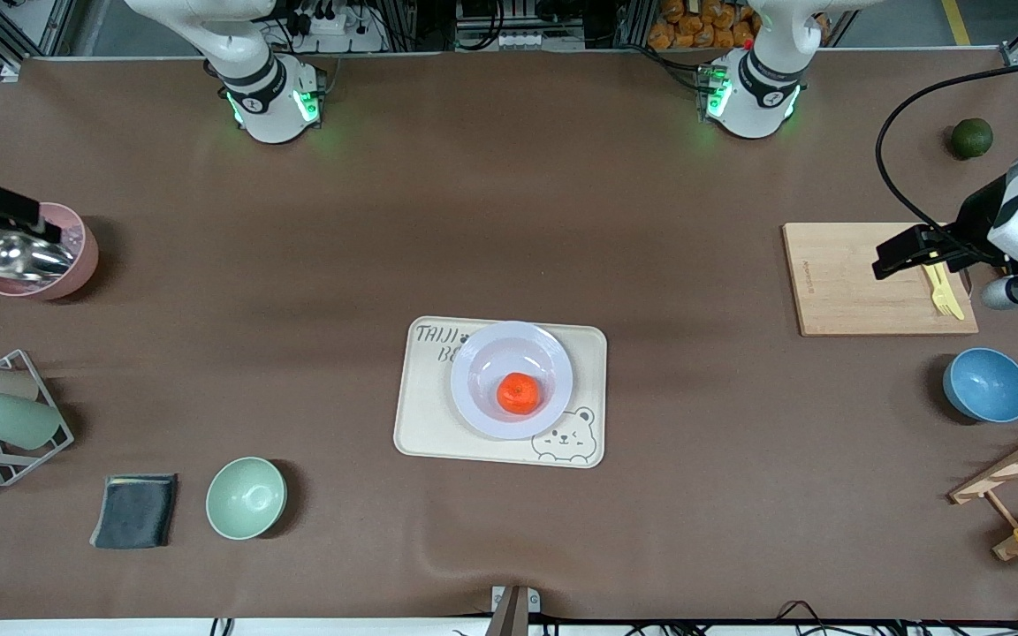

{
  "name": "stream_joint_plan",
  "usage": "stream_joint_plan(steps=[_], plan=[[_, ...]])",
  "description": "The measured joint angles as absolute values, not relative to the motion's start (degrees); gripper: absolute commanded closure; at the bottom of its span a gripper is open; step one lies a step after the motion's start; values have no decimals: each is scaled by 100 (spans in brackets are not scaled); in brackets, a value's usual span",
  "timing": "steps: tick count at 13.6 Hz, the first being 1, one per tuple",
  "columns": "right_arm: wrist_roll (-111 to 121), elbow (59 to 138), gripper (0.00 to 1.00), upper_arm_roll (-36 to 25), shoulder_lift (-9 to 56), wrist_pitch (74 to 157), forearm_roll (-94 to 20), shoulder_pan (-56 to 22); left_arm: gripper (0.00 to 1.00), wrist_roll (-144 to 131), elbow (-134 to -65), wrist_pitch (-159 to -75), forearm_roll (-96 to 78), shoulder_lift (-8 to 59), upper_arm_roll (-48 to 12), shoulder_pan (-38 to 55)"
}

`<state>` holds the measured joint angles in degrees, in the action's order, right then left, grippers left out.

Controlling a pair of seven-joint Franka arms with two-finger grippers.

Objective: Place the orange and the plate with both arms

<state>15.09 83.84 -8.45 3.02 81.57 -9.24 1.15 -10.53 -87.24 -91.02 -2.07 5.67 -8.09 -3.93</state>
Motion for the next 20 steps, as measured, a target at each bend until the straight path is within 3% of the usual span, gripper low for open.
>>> stream_joint_plan(steps=[7,20], plan=[[812,9023,0,-117,68,8916,-14,239,0,-1053,-8724,-9113,-207,567,-810,-393],[797,9251,0,-100,90,9300,-77,302,0,-1053,-8725,-9120,-207,567,-826,-383]])
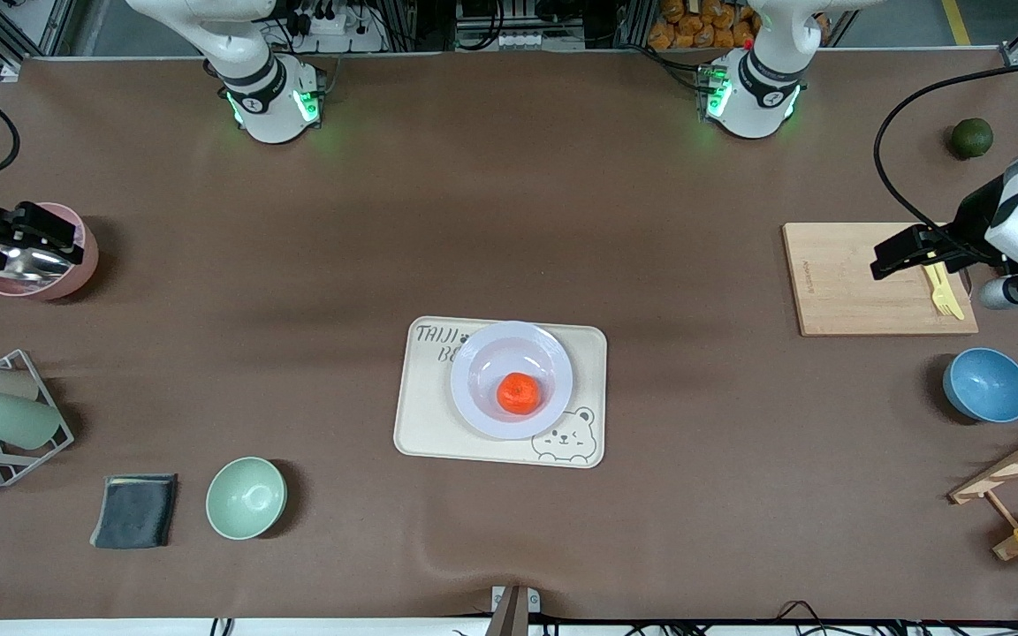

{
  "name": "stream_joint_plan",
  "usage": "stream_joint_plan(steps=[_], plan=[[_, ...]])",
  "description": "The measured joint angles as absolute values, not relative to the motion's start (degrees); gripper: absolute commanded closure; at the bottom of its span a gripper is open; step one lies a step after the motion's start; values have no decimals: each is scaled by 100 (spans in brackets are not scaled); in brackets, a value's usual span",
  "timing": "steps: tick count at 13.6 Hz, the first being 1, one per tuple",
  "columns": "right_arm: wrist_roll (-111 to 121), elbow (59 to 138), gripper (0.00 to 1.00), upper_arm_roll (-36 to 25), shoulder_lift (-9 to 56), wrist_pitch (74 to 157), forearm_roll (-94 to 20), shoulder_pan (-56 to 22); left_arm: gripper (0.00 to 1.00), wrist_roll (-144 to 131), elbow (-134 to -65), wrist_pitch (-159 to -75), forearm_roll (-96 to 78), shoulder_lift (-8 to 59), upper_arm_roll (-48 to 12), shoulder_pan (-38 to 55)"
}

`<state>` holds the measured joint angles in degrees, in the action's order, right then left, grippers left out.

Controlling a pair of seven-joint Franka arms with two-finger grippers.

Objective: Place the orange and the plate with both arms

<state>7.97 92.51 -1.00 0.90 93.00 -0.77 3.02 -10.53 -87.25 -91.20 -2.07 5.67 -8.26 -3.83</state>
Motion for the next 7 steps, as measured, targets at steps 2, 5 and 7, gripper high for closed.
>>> stream_joint_plan(steps=[2,5,7], plan=[[785,9252,0,-97,90,9300,-77,302,0,-1042,-8722,-9120,-207,567,-828,-383],[764,9252,0,-83,90,9300,-77,302,0,-792,-8686,-9120,-207,565,-809,-393],[754,9252,0,-75,90,9300,-77,302,0,-714,-8654,-9120,-207,565,-789,-406]])
